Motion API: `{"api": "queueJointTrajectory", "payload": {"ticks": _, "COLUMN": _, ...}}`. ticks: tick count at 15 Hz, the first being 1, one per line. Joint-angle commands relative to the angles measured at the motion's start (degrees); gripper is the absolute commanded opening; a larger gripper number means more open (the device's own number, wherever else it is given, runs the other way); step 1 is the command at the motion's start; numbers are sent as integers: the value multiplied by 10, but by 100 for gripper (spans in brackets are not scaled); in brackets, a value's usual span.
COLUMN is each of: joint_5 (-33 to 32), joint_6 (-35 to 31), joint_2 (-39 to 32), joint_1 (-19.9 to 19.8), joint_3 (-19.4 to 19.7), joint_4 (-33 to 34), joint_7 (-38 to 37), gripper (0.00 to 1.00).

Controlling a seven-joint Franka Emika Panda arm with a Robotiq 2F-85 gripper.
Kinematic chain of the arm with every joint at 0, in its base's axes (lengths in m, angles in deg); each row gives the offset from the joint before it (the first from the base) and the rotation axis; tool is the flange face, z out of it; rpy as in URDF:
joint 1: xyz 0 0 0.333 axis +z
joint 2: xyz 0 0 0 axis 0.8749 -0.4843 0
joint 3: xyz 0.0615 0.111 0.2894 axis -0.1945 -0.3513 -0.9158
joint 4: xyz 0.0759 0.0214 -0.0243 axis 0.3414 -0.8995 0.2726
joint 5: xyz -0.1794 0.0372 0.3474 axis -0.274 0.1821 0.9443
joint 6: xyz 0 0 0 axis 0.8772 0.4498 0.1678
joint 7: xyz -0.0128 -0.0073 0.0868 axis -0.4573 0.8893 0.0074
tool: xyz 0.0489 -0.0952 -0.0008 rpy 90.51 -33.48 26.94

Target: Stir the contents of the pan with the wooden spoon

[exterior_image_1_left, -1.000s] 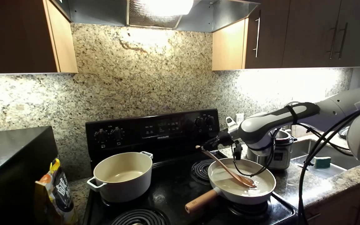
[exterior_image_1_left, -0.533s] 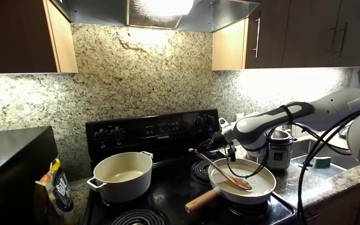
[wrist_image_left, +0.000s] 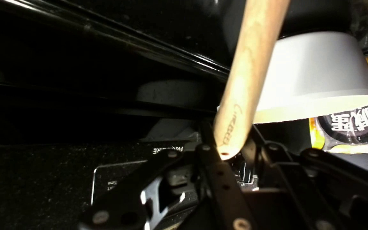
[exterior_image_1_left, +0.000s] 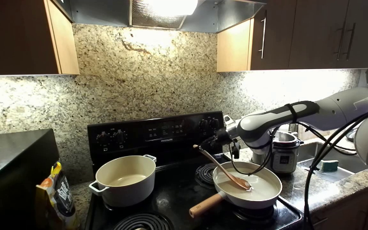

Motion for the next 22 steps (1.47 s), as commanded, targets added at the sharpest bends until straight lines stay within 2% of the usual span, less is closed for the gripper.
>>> {"api": "queueJointTrajectory", "payload": {"ticks": 1, "joint_5": 15, "joint_6": 32, "joint_2": -4, "joint_1": -12, "joint_3": -10, "joint_4": 17, "joint_7": 23, "gripper": 10}}
{"api": "queueJointTrajectory", "payload": {"ticks": 6, "joint_5": 18, "joint_6": 25, "joint_2": 12, "joint_1": -18, "joint_3": 3, "joint_4": 24, "joint_7": 19, "gripper": 10}}
{"api": "queueJointTrajectory", "payload": {"ticks": 12, "joint_5": 7, "joint_6": -3, "joint_2": 11, "joint_1": -38, "joint_3": 21, "joint_4": -8, "joint_7": 26, "gripper": 10}}
{"api": "queueJointTrajectory", "payload": {"ticks": 22, "joint_5": -2, "joint_6": -3, "joint_2": 20, "joint_1": -47, "joint_3": 21, "joint_4": -53, "joint_7": 43, "gripper": 10}}
